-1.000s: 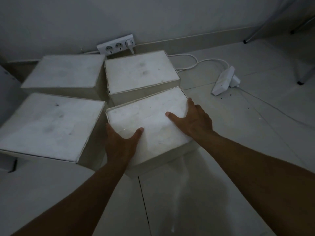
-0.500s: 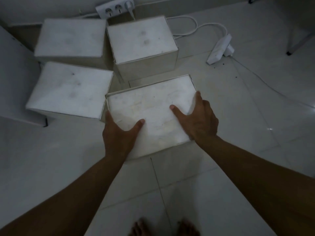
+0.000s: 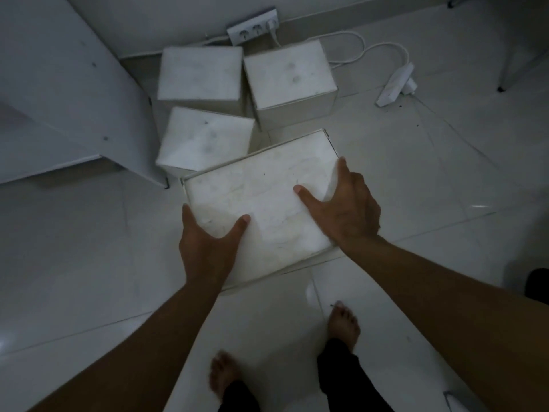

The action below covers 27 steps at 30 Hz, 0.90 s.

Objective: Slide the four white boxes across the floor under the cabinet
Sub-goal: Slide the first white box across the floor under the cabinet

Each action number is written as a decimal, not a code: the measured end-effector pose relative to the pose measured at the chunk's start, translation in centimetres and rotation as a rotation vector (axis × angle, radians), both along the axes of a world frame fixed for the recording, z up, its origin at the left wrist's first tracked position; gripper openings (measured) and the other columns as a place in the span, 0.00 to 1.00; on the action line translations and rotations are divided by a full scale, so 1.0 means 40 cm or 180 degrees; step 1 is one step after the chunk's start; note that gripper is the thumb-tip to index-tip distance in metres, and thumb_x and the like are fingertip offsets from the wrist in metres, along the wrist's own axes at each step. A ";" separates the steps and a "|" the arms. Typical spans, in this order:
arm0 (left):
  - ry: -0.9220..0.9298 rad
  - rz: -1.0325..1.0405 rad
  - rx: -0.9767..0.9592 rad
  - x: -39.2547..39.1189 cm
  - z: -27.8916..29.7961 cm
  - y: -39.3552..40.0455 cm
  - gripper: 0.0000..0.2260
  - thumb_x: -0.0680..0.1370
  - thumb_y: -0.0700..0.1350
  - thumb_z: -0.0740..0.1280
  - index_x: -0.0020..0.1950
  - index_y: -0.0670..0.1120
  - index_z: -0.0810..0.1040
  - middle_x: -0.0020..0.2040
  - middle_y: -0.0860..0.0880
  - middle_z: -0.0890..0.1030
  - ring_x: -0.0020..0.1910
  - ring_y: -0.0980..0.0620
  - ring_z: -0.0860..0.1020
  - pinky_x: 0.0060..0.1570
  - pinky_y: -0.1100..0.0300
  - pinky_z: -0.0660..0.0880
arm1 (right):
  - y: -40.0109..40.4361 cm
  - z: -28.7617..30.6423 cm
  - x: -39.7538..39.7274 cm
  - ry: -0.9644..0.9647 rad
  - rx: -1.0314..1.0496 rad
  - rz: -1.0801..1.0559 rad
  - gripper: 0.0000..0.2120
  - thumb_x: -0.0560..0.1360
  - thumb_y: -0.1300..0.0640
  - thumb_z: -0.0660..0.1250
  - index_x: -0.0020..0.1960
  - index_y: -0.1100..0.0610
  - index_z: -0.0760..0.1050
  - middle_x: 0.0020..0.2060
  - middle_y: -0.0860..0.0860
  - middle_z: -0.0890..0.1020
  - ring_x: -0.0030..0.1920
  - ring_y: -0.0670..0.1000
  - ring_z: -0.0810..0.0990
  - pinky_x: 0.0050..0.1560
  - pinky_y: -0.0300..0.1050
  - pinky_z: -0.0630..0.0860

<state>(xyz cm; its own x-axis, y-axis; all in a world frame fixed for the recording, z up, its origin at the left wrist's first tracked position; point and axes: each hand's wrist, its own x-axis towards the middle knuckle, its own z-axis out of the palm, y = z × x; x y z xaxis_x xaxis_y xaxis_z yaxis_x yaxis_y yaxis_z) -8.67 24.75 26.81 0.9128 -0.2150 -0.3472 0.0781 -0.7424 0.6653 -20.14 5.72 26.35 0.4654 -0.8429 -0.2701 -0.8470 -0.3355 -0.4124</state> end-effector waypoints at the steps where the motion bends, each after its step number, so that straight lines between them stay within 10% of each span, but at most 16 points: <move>1: -0.0004 0.0037 0.0008 0.007 0.020 0.032 0.49 0.64 0.66 0.74 0.78 0.49 0.55 0.73 0.47 0.69 0.70 0.44 0.69 0.68 0.46 0.68 | 0.029 0.023 0.012 -0.0009 0.0007 0.0010 0.50 0.67 0.23 0.60 0.78 0.50 0.51 0.70 0.57 0.69 0.67 0.60 0.71 0.64 0.58 0.69; 27: 0.0109 0.0415 0.0068 0.414 0.211 0.906 0.52 0.63 0.66 0.75 0.78 0.51 0.52 0.73 0.47 0.68 0.69 0.43 0.69 0.66 0.46 0.69 | 0.872 0.200 0.464 -0.0102 0.0108 0.0435 0.49 0.67 0.24 0.62 0.78 0.50 0.51 0.70 0.56 0.68 0.67 0.60 0.71 0.63 0.58 0.70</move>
<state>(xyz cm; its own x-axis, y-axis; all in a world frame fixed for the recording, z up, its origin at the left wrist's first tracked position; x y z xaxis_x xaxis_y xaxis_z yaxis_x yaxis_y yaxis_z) 7.90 60.99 35.23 0.9200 -0.0877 -0.3819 0.1973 -0.7385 0.6448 -1.58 40.61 34.36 0.5840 -0.7617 -0.2806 -0.7806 -0.4321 -0.4516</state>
